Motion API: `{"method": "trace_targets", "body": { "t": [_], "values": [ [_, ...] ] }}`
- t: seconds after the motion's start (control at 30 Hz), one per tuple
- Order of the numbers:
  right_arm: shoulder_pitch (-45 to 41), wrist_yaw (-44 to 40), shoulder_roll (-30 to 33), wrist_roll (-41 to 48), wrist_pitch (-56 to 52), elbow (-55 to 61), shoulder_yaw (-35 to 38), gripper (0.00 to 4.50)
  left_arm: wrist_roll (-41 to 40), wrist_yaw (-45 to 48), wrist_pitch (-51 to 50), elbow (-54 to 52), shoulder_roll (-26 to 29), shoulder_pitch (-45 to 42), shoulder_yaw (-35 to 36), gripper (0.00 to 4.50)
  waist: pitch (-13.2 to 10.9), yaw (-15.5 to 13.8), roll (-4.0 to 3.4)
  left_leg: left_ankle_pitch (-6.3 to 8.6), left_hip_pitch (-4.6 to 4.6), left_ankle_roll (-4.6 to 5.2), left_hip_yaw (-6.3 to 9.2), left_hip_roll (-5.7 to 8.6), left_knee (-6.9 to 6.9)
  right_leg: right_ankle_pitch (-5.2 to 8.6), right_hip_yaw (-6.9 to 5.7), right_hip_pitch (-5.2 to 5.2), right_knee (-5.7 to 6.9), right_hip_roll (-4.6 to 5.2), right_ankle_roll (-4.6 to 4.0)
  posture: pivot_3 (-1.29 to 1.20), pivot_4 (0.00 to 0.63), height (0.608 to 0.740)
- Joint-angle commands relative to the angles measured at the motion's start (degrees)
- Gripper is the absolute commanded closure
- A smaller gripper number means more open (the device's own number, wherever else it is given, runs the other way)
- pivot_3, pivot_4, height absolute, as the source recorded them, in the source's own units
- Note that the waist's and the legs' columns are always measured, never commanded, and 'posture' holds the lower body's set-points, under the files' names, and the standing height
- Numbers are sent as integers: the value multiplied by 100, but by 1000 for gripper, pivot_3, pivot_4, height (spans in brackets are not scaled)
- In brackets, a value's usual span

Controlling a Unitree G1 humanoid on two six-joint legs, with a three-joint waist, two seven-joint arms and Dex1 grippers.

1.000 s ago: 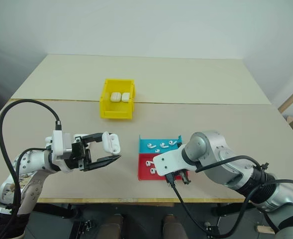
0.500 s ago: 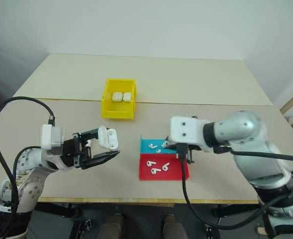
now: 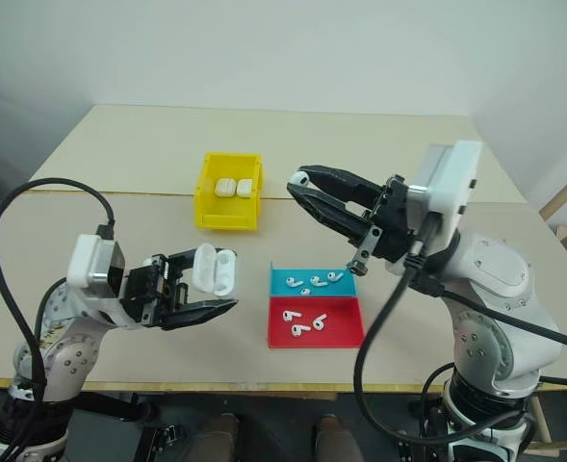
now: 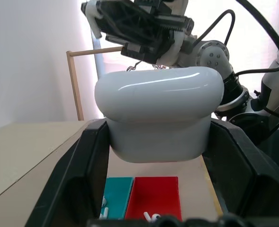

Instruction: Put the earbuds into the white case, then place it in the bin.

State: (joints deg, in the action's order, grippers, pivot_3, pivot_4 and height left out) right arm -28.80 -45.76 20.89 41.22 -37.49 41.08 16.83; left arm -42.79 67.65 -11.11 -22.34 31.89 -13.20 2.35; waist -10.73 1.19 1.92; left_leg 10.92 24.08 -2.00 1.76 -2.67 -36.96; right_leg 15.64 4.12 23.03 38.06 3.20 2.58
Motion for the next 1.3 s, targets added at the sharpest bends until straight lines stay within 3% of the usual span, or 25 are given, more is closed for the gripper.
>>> {"method": "trace_targets", "body": {
  "t": [0.03, 0.43, 0.87, 1.3],
  "values": [
    [31, 298, 53, 826, -40, 70, 101, 3565, 108, 55, 184, -293, -20, 83, -78, 1700, 0, 1, 0, 0, 0, 0, -1, 0, 0, 0, 1, 0, 0, 0, 0, 0, 150, 740],
    [525, -110, -340, 1014, 1026, -208, -916, 3565, 110, -663, -13, -1109, -100, 363, -188, 1700, -1, 49, -3, 0, -2, 0, 0, -5, 2, 0, 3, 1, 0, -6, 0, 0, 150, 740],
    [593, -1046, -221, 529, 1814, -809, -1719, 3565, 24, -573, -23, -848, -174, 99, -246, 1700, -1, 91, -3, 0, -3, 0, 0, -5, 2, 0, 2, 1, -1, -6, 0, 0, 150, 740],
    [522, -1100, -281, 226, 2198, -1040, -2062, 3565, -68, -468, -35, -772, -160, 30, -229, 1700, -1, 109, -3, 0, -3, 0, 0, -5, 2, 1, 3, 2, -1, -6, 0, 0, 150, 740]
  ]
}}
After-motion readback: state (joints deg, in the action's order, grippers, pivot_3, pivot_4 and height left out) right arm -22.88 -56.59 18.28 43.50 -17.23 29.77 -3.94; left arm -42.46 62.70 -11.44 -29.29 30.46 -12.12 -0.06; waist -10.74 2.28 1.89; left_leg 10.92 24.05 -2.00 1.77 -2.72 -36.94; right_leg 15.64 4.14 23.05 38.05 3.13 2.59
